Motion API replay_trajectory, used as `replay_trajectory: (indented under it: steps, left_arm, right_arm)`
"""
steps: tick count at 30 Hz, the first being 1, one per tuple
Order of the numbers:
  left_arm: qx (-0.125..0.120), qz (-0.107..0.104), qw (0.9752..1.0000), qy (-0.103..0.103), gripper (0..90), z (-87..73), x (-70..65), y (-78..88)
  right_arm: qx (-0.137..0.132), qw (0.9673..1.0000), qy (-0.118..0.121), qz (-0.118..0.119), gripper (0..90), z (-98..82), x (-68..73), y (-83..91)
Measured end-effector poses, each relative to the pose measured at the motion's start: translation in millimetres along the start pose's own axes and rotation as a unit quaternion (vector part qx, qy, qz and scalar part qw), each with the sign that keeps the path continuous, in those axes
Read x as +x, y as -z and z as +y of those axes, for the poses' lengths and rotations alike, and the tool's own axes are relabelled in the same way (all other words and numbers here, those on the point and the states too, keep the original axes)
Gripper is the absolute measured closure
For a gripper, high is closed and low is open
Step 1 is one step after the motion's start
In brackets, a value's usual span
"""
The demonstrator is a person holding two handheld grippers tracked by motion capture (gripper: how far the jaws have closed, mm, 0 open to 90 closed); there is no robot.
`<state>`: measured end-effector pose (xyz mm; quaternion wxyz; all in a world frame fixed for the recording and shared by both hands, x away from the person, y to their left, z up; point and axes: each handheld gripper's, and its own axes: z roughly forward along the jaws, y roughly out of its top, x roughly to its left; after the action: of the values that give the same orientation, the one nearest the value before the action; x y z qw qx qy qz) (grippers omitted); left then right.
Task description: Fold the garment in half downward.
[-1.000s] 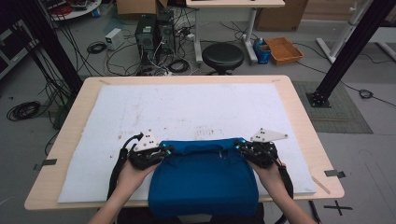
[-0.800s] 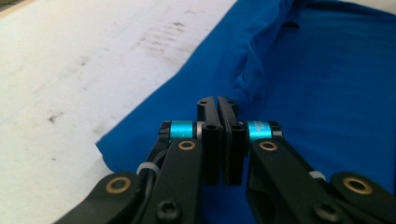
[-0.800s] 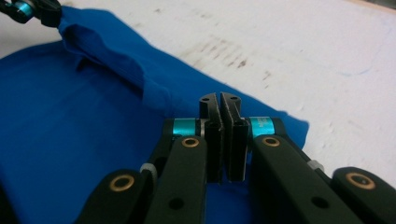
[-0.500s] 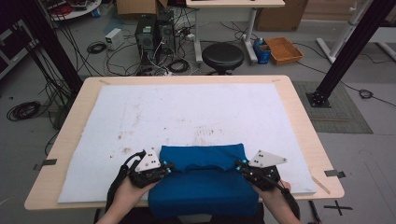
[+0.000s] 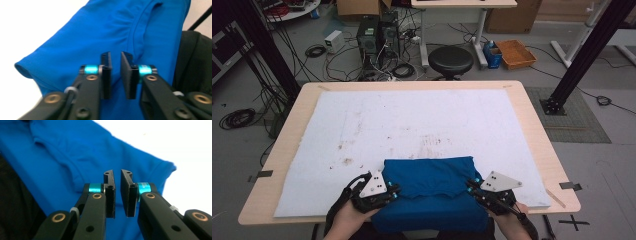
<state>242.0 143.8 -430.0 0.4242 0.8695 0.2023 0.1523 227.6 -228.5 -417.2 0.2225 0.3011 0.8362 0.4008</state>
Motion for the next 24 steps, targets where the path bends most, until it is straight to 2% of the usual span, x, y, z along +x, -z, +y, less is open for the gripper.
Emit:
replay_trajectory:
  steps: [1,4,6,8,10,11,12,13,17,20,22,24]
  left_arm:
    - [-0.004,0.005,1.0,0.004,76.0,1.2,2.0,1.2]
    - [-0.021,0.026,0.999,0.032,70.3,5.5,14.3,3.5]
    - [-0.037,0.043,0.9971,0.052,67.0,9.5,26.9,3.7]
    - [-0.043,0.063,0.9949,0.066,64.3,13.4,39.0,1.7]
    - [-0.044,0.068,0.9928,0.088,62.7,15.6,51.0,-1.6]
    - [-0.044,0.068,0.9928,0.088,62.1,15.6,51.0,-1.6]
    - [-0.042,0.076,0.9899,0.112,61.2,15.7,64.1,-7.2]
    - [-0.035,0.082,0.9882,0.125,60.6,14.5,71.8,-11.7]
    - [-0.016,0.082,0.9825,0.166,60.2,6.9,89.1,-25.1]
    - [0.004,0.08,0.9812,0.176,60.2,3.5,93.2,-32.4]
    - [0.017,0.076,0.9809,0.178,60.3,1.9,93.7,-36.5]
    - [0.024,0.071,0.9804,0.182,60.8,0.7,92.7,-39.1]
  right_arm:
    - [-0.006,1.0,-0.001,-0.007,79.7,1.3,-2.4,0.7]
    - [-0.02,0.9991,-0.03,-0.021,74.2,7.8,-18.6,-1.5]
    - [-0.029,0.9975,-0.059,-0.026,72.5,13.4,-31.5,-5.0]
    - [-0.035,0.9958,-0.077,-0.035,69.7,18.8,-43.3,-10.0]
    - [-0.036,0.994,-0.094,-0.041,66.3,25.2,-56.9,-19.6]
    - [-0.033,0.9933,-0.1,-0.047,65.3,26.8,-60.3,-23.4]
    - [-0.033,0.992,-0.113,-0.046,63.4,28.0,-65.0,-28.6]
    - [-0.027,0.9908,-0.125,-0.044,60.9,29.0,-69.3,-34.4]
    - [0.003,0.9865,-0.159,-0.04,59.7,25.8,-80.0,-56.6]
    - [0.028,0.9846,-0.169,-0.036,59.8,20.8,-83.0,-66.0]
    - [0.048,0.9821,-0.179,-0.034,60.7,15.8,-86.7,-71.2]
    - [0.053,0.9806,-0.186,-0.033,62.9,11.7,-88.9,-73.4]
